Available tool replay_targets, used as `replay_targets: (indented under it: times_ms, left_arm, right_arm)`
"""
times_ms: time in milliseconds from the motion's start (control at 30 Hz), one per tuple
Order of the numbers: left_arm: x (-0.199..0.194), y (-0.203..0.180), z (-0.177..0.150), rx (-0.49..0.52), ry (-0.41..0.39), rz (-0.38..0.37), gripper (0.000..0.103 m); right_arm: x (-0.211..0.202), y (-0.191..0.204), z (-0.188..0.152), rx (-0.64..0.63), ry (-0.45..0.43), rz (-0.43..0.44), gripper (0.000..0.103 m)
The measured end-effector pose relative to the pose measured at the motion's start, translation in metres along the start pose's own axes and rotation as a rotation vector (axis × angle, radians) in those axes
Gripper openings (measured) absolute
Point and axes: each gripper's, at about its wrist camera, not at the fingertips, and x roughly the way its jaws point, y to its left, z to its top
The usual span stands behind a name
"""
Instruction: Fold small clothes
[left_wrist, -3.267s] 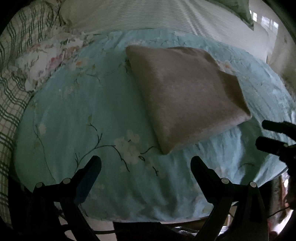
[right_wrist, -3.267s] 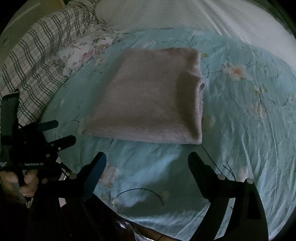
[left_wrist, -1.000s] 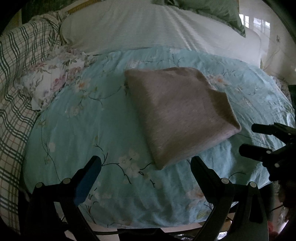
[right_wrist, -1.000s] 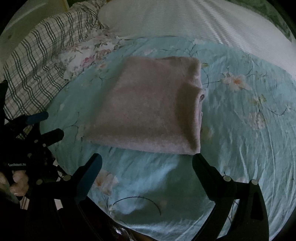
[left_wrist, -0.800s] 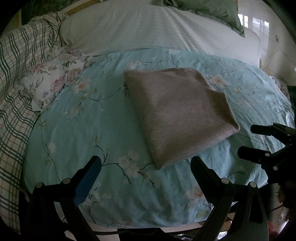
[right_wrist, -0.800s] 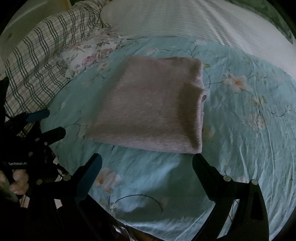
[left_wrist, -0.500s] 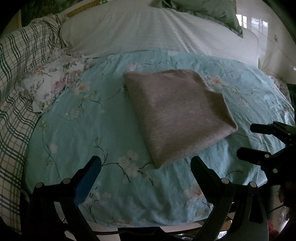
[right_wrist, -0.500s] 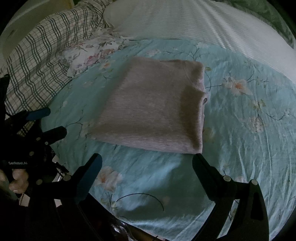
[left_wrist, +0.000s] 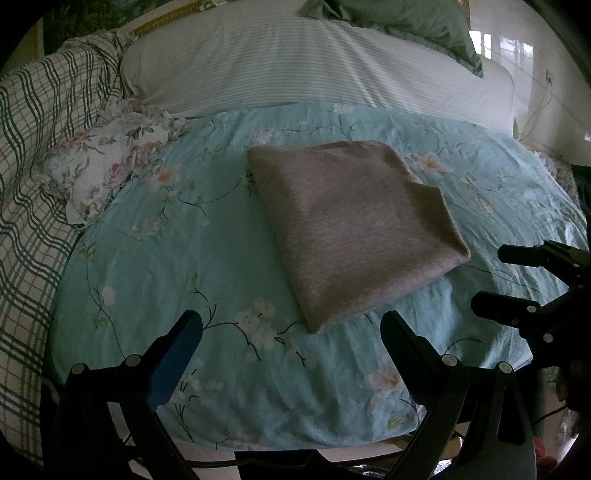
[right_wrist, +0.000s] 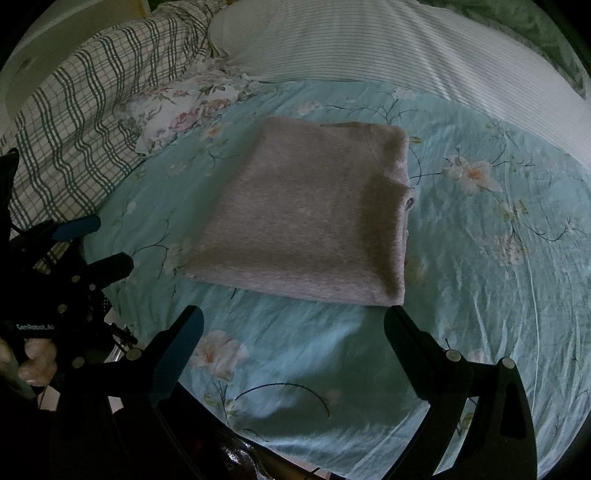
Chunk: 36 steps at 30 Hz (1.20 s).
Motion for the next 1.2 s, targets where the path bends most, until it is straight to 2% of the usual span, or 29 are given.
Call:
replay_targets:
  times_ms: [1200]
  left_arm:
    - [-0.0041,-0.0008,0.0021,0.006,-0.007,-0.003,0.098]
  right_arm:
    - [-0.0042,-0.0002,0.0059,0.008,-0.016,0.004,0.098]
